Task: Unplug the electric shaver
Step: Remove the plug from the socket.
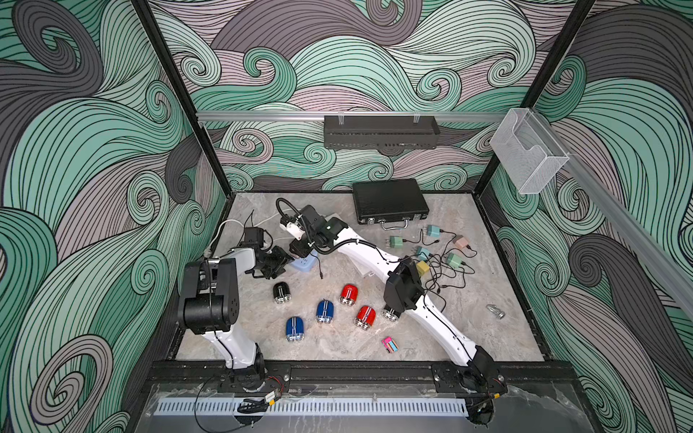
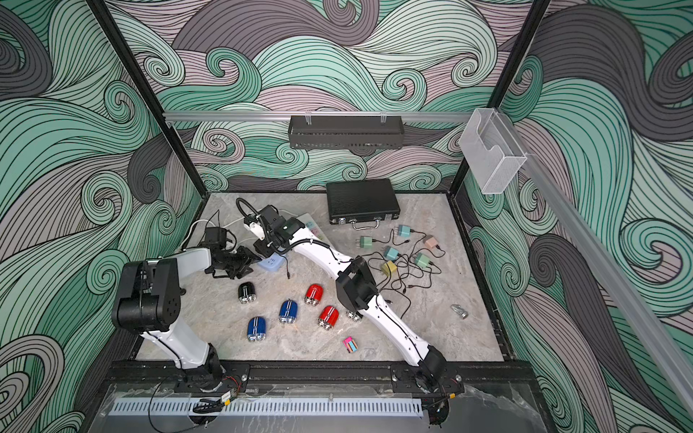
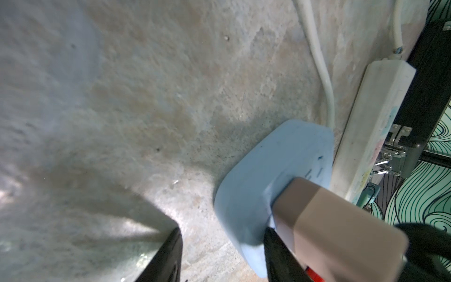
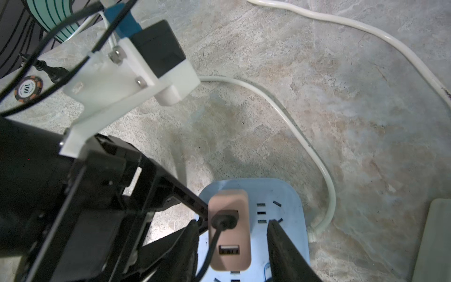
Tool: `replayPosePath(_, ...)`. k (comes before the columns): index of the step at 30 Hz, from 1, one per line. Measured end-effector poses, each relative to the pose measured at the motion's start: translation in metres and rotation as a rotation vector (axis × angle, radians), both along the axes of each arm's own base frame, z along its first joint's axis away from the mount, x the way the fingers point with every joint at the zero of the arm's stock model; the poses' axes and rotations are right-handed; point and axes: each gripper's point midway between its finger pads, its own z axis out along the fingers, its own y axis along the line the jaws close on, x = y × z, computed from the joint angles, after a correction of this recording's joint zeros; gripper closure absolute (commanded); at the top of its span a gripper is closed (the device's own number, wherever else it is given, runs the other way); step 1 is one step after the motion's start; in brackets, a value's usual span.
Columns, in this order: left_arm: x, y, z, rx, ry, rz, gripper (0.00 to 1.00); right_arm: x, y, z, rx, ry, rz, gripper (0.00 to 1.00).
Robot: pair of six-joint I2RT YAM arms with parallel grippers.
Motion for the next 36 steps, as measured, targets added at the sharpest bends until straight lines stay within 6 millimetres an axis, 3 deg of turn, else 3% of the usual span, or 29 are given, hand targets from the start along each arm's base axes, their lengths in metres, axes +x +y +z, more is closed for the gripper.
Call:
replayPosePath(8, 0.001, 0.0, 0.0, -0.001, 0.0, 0.0, 0.48, 0.0, 0.001, -0.024, -0.027, 0.009, -0.001, 0.56)
replayPosePath(13, 0.002, 0.0, 0.001, 0.0, 0.0, 0.0, 0.48, 0.001, 0.001, -0.026, -0.032, 0.002, 0.003, 0.7)
replayPosePath(18, 0.002, 0.001, 0.0, 0.003, 0.001, 0.002, 0.48, 0.0, 0.002, -0.026, -0.036, -0.007, 0.01, 0.75)
replayPosePath(36, 0.001, -0.005, 0.001, 0.049, 0.01, -0.011, 0.48, 0.0, 0.002, -0.027, -0.042, -0.026, 0.004, 0.76)
